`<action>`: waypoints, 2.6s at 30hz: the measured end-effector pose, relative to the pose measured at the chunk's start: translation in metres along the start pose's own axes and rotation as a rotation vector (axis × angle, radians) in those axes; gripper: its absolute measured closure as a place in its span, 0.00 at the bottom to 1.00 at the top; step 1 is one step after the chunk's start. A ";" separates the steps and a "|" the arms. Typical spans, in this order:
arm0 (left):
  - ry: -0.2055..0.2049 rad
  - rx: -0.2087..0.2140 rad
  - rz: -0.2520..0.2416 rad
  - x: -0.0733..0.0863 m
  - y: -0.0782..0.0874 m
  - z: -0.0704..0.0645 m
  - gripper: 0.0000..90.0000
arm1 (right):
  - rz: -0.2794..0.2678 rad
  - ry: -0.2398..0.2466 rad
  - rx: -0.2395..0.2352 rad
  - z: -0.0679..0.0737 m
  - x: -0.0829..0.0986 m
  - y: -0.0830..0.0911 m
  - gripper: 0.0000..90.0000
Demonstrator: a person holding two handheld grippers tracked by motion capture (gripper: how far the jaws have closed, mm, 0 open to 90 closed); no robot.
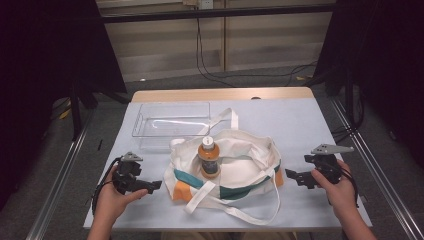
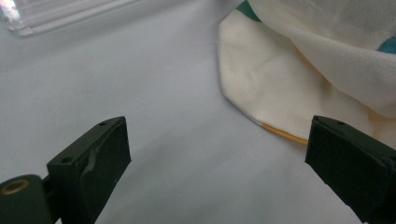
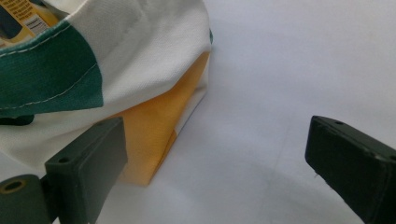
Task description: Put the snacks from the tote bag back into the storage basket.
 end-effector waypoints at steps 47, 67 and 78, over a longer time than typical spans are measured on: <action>-0.108 0.078 0.327 -0.084 0.008 -0.032 0.08 | 0.020 -0.019 -0.035 -0.005 0.009 0.011 0.06; -0.127 0.108 0.367 -0.112 0.003 -0.051 0.08 | 0.017 -0.028 -0.043 -0.005 0.009 0.011 0.06; -0.161 0.125 0.375 -0.123 -0.003 -0.063 0.08 | 0.015 -0.032 -0.046 -0.004 0.009 0.011 0.06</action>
Point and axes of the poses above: each handheld gripper's, and its own axes: y roughly backward along the jaws, x roughly out of its underside, z roughly to its left, the point moved 4 cm from there along -y, roughly forward along the jaws, and after that the axes turned 8 degrees about -z, right-handed, at the moved point
